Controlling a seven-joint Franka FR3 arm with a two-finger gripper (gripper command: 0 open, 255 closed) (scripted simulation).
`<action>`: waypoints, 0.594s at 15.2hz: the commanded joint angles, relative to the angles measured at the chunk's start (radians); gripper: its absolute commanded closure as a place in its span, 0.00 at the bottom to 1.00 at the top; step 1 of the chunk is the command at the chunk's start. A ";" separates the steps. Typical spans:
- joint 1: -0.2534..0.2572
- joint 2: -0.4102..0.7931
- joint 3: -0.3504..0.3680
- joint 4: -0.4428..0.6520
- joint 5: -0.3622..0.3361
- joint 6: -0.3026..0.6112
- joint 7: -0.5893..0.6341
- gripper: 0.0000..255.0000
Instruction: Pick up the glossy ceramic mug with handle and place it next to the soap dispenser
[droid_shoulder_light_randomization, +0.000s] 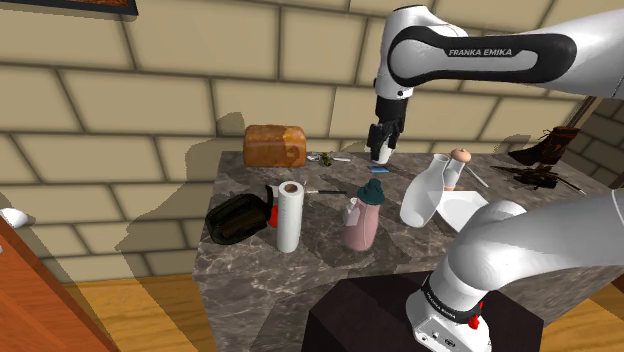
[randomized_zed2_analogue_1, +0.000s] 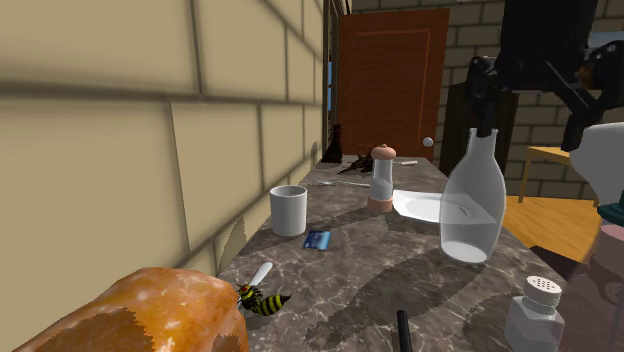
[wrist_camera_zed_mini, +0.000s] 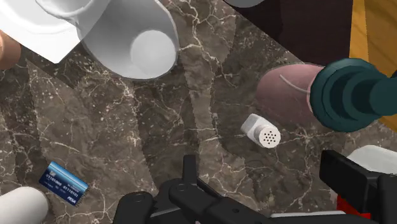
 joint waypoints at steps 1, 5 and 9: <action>-0.016 0.042 -0.036 -0.002 -0.024 0.059 -0.033 0.00; -0.046 0.129 -0.105 0.011 -0.058 0.162 -0.097 0.00; -0.069 0.232 -0.173 0.045 -0.076 0.260 -0.163 0.00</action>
